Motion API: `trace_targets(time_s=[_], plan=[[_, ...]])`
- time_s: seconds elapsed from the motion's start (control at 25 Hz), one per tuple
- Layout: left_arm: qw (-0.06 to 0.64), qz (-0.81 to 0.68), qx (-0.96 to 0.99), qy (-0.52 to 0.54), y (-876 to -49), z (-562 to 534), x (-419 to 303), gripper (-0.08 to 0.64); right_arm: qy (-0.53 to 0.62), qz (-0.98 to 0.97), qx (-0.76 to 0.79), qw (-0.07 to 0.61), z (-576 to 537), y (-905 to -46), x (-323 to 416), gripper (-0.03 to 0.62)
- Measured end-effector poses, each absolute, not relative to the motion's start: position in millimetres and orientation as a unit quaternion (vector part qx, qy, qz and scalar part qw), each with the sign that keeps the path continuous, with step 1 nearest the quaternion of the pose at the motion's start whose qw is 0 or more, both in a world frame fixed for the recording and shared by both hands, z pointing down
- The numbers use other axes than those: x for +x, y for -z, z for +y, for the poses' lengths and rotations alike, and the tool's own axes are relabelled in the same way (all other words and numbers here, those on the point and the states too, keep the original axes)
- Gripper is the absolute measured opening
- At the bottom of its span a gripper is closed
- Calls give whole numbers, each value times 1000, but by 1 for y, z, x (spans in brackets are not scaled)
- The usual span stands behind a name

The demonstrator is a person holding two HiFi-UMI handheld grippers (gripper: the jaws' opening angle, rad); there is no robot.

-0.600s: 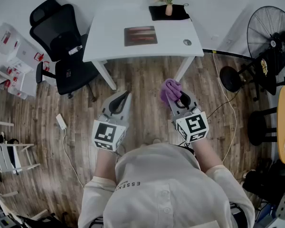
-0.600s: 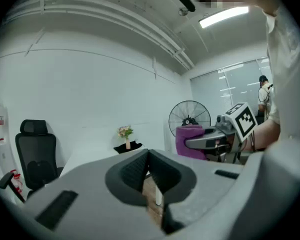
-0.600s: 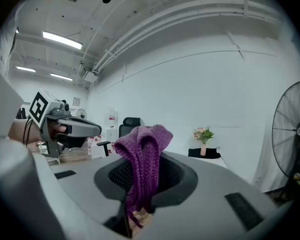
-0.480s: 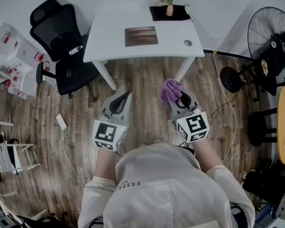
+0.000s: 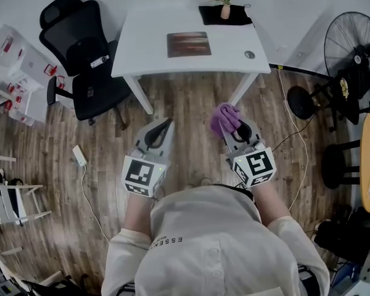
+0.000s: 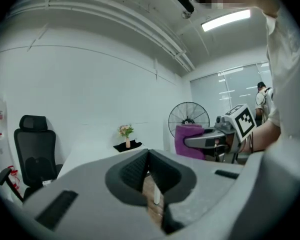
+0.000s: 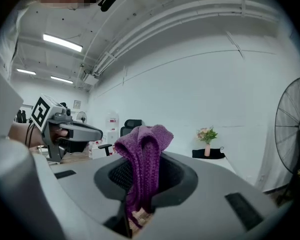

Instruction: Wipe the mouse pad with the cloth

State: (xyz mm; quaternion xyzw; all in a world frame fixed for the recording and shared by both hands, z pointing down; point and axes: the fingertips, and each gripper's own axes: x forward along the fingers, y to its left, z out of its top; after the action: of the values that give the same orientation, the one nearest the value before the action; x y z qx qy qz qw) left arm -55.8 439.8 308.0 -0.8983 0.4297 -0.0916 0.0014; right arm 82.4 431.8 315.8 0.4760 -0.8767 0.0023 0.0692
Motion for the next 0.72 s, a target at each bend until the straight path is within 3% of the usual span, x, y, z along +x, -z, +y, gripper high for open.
trace_targets(time_s=[0.36,0.72], plan=[[-18,443,-891,104,-336,429,-85,2,-41,-882,462,82,412,-351,45,94],[-16,487,-868,96,-337,344,-87,2,-22,-897,432,85,308,-359,46,94]])
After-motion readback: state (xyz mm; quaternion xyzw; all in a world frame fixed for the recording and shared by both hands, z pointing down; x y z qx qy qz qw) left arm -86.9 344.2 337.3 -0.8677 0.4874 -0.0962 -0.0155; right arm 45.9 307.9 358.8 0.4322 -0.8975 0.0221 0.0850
